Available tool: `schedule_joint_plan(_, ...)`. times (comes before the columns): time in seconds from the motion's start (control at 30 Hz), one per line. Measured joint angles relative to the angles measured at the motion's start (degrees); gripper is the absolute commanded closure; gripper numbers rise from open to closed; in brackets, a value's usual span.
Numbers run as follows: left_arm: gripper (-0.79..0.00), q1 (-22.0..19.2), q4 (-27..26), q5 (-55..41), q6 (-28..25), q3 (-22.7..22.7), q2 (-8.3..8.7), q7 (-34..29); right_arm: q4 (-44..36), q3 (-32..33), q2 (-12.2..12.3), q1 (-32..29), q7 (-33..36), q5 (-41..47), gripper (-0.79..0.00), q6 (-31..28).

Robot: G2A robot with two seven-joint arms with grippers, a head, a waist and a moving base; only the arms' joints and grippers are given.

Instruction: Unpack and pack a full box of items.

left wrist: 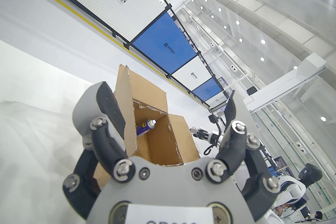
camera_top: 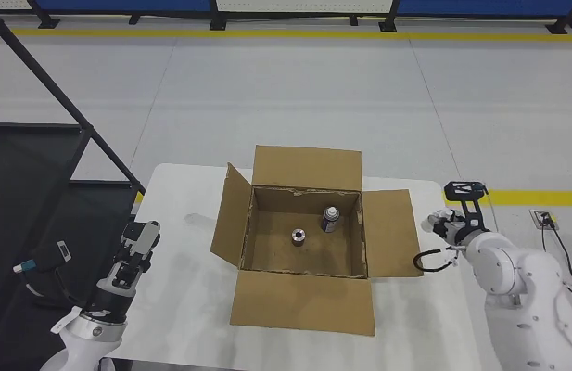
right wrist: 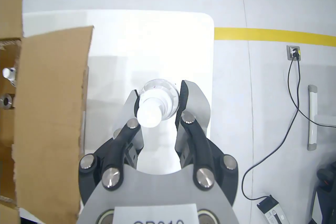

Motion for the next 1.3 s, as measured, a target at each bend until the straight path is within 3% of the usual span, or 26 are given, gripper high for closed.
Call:
schedule_joint_plan(0.4,-0.785,0.00,0.00,0.00,0.00,0.00,0.00,0.00,11.03,-3.09,0.25,3.59,-1.16,-0.22,-0.012,-3.66)
schedule_joint_plan(0.43,-0.785,0.00,0.00,0.00,0.00,0.00,0.00,0.00,11.31,-3.28,0.26,3.75,-1.08,-0.32,-0.135,-3.58)
schedule_joint_plan(0.5,-0.785,0.00,0.00,0.00,0.00,0.00,0.00,0.00,11.77,-3.64,0.29,4.08,-0.83,-0.40,-0.274,-3.32)
schedule_joint_plan(0.63,-0.785,0.00,0.00,0.00,0.00,0.00,0.00,0.00,12.54,-4.02,0.38,4.63,-0.38,-0.22,-0.400,-3.20)
schedule_joint_plan(0.67,-0.785,0.00,0.00,0.00,0.00,0.00,0.00,0.00,12.64,-4.09,0.40,4.73,-0.41,-0.10,-0.477,-3.15)
schedule_joint_plan(0.8,-0.785,0.00,0.00,0.00,0.00,0.00,0.00,0.00,12.79,-4.04,0.55,5.01,-0.44,0.27,-0.610,-3.17)
schedule_joint_plan(0.87,-0.785,0.00,0.00,0.00,0.00,0.00,0.00,0.00,12.75,-4.01,0.64,5.09,-0.28,0.38,-0.730,-3.24)
schedule_joint_plan(0.93,-0.785,0.00,0.00,0.00,0.00,0.00,0.00,0.00,12.23,-3.78,0.75,5.12,-0.36,0.34,-0.702,-2.93)
schedule_joint_plan(0.97,-0.785,0.00,0.00,0.00,0.00,0.00,0.00,0.00,11.65,-3.49,0.81,5.05,-0.78,0.24,-0.686,-2.49)
schedule_joint_plan(1.03,-0.785,0.00,0.00,0.00,0.00,0.00,0.00,0.00,9.51,-2.45,0.94,4.55,-2.36,0.00,-0.757,-0.77)
schedule_joint_plan(1.1,-0.785,0.00,0.00,0.00,0.00,0.00,0.00,0.00,4.73,-0.99,1.07,3.10,-4.58,-0.44,-0.745,1.99)
schedule_joint_plan(1.13,-0.785,0.00,0.00,0.00,0.00,0.00,0.00,0.00,1.98,-0.46,1.13,2.24,-5.36,-0.93,-0.785,3.07)
schedule_joint_plan(1.2,-0.785,0.00,0.00,0.00,0.00,0.00,0.00,0.00,-5.51,0.17,1.20,-0.07,-6.74,-2.43,-0.745,5.18)
schedule_joint_plan(1.3,-0.785,0.00,0.00,0.00,0.00,0.00,0.00,0.00,-16.75,-1.25,1.07,-3.28,-7.98,-3.57,-0.785,6.28)
